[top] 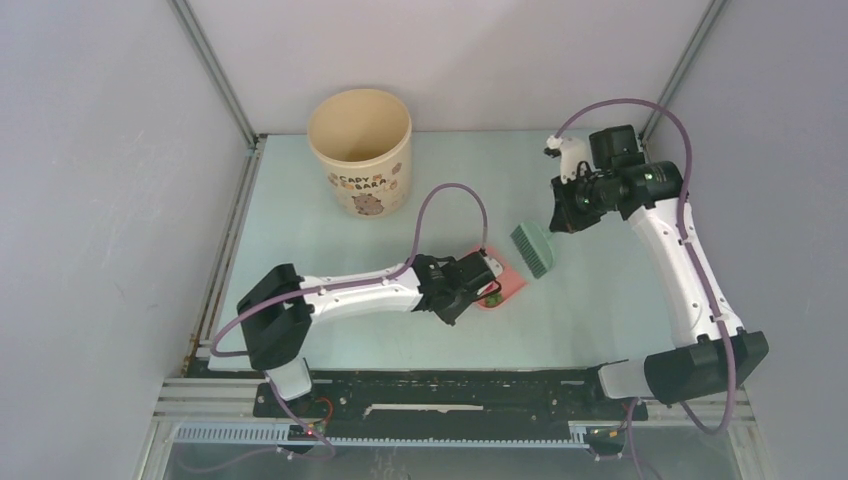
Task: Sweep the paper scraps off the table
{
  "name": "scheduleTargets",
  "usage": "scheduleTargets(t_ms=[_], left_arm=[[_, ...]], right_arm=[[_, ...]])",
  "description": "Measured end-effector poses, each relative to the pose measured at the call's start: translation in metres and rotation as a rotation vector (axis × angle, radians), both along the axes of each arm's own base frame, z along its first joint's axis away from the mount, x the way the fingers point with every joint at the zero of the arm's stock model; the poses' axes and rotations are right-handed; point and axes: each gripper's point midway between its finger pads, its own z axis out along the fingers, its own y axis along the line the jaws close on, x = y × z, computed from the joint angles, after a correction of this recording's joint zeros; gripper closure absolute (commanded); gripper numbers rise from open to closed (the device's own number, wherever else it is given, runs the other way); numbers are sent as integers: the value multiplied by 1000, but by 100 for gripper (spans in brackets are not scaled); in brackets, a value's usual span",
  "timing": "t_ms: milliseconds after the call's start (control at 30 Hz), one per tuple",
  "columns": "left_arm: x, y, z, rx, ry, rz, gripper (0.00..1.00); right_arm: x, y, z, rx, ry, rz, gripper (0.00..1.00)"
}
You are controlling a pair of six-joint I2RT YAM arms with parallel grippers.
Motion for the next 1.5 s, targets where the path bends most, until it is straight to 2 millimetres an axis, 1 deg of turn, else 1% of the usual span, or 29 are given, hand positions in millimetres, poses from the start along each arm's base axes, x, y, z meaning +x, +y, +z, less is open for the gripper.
scheduleTargets(t_ms=[100,167,267,333,433,567,733,867,1000,1100,1167,1300,1367,1433,1500], left_arm=[[3,0,9,-26,-29,9,98],[4,1,14,-37,-40,17,98],[6,3,20,-41,-58,24,98],[6,6,24,-40,-63,27,98],[6,13,30,-33,-74,33,98],[6,25,39,-15,-84,45,98],[12,40,49,8,-87,80,98],[28,46,68,-3,-102,122,98],[53,49,101,-50,-138,180,98],[78,57,133,-101,-172,249,98],[97,65,159,-147,-202,305,97],[137,83,218,-270,-274,414,96],[155,89,244,-344,-291,457,96],[172,94,262,-418,-290,501,94],[190,99,272,-495,-268,547,93]], right_arm=[[10,-13,-3,25,-16,-58,100],[17,-20,-10,49,-27,-97,100],[25,-26,-32,92,-18,-157,100],[30,-27,-46,122,-4,-188,100],[40,-25,-59,173,6,-212,100],[52,-13,-76,248,28,-192,100],[52,-3,-103,286,117,-160,100],[48,0,-110,307,150,-149,100],[47,1,-109,319,150,-134,100],[46,3,-108,330,150,-122,100],[46,3,-108,335,151,-120,100],[45,3,-107,343,152,-115,100],[45,3,-107,348,152,-112,100],[45,3,-106,352,152,-109,100],[45,3,-106,351,150,-106,100]])
